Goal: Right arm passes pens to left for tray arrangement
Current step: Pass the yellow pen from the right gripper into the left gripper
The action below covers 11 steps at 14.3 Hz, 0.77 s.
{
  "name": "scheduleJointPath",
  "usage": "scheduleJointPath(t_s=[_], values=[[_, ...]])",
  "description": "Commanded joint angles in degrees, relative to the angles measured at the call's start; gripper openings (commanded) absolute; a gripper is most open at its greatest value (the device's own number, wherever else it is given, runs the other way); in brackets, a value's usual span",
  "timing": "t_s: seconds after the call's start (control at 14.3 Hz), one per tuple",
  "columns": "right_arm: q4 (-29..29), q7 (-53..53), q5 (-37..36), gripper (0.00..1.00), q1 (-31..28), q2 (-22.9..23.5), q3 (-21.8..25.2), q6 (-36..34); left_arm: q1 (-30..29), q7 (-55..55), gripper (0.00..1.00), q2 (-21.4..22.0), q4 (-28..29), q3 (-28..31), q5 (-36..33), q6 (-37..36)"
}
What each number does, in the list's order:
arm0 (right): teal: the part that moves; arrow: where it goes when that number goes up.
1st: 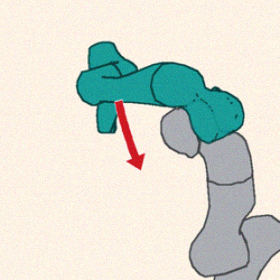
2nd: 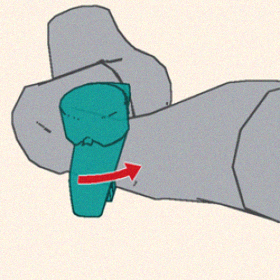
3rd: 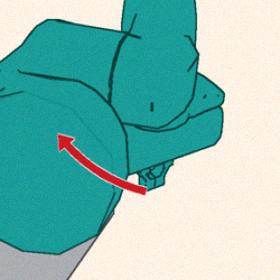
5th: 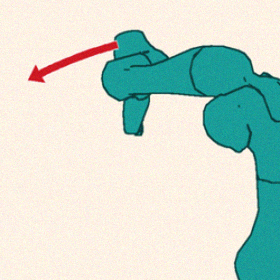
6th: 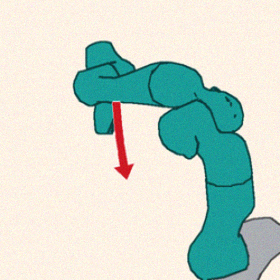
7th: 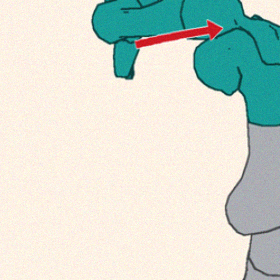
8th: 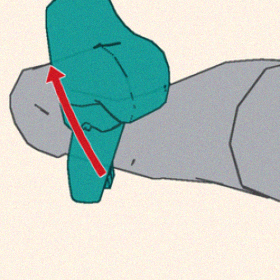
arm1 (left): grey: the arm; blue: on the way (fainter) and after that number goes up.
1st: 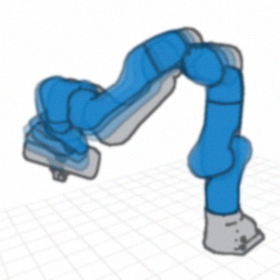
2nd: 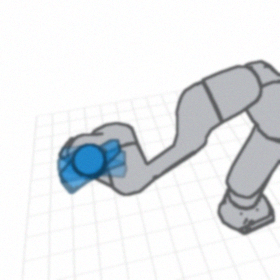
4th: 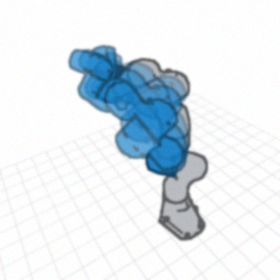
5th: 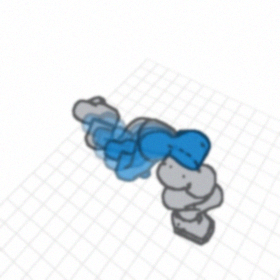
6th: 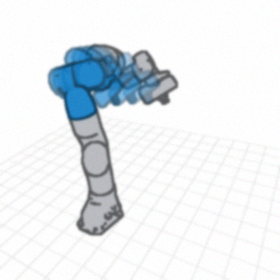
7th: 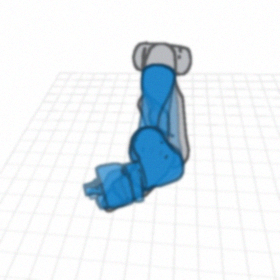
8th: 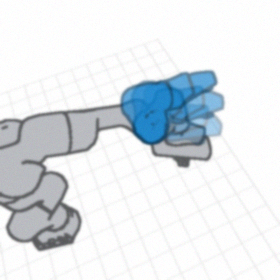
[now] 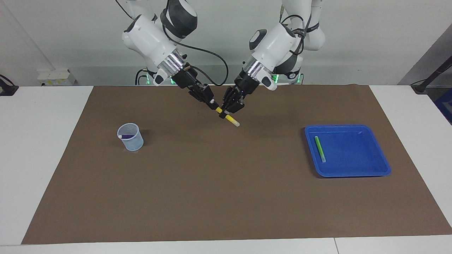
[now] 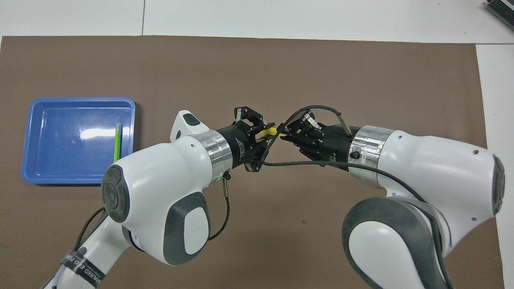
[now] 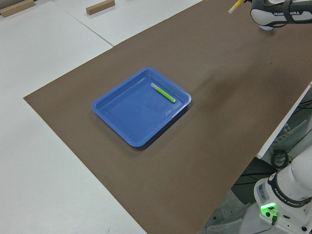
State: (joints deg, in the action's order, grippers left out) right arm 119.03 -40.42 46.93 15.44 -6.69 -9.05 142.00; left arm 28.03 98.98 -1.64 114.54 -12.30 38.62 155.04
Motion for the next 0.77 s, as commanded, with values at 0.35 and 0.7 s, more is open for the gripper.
scheduleJointPath(t_s=[0.35,0.7], values=[[0.1,-0.6,1.7,0.0,-0.2,-0.3,-0.1,0.7,0.9,0.3,0.0,0.1,-0.6,0.3,0.5,-2.5],[-0.1,-1.1,1.1,1.0,-0.5,-0.3,0.2,-0.9,0.8,-3.9,0.0,0.5,-0.6,0.3,0.1,-4.3]])
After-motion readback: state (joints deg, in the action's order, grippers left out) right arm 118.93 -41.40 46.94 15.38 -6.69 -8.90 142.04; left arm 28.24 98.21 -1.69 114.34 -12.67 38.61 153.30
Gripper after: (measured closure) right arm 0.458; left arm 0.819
